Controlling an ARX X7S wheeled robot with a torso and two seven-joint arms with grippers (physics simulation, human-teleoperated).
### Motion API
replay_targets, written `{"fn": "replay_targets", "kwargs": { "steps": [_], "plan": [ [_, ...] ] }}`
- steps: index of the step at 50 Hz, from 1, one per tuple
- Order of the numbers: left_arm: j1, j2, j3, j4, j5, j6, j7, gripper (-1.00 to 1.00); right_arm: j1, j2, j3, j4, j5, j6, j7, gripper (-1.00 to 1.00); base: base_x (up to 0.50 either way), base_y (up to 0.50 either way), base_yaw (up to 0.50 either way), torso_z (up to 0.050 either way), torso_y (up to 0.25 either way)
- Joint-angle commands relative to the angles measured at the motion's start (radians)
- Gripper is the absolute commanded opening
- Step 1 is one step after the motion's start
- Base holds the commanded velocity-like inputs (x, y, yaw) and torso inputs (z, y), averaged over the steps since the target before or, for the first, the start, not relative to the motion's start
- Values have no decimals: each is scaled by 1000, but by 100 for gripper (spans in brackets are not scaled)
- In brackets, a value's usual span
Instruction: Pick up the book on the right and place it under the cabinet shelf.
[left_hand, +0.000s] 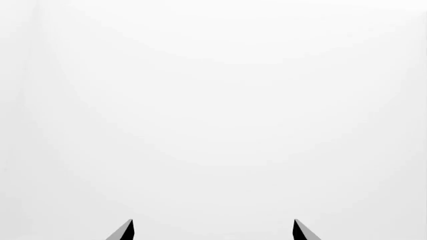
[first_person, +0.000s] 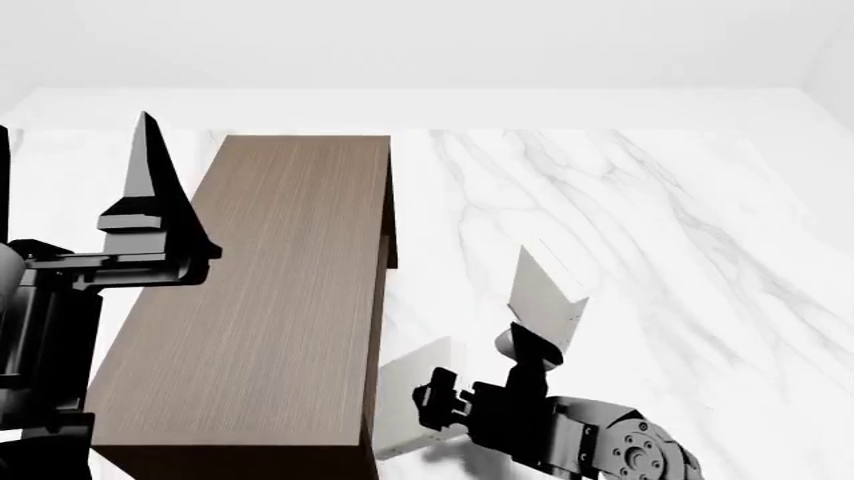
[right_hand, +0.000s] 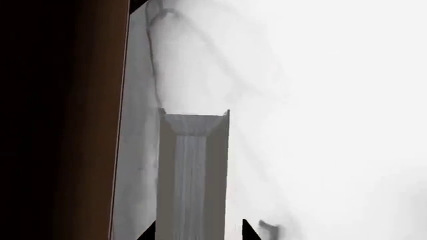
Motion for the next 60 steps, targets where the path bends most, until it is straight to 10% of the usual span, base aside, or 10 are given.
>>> {"fn": "replay_targets", "kwargs": {
  "steps": [1,24,43,60],
  "plan": [
    [0,-2,4,-3,0,5,-1,100,11,-13,-67,29,-93,29,63,100,0,0,0,0,0],
    [1,-9,8,-3,-6,12,-7,100,35,-1,-111,49,-148,48,164,100,0,0,0,0,0],
    [5,-15,7,-2,-11,18,-12,100,116,13,-286,-35,-384,170,643,100,0,0,-1,0,-1],
    [4,-18,13,-5,-11,24,-14,100,110,6,-324,8,-390,223,655,100,0,0,-2,0,-6]
  ]
}}
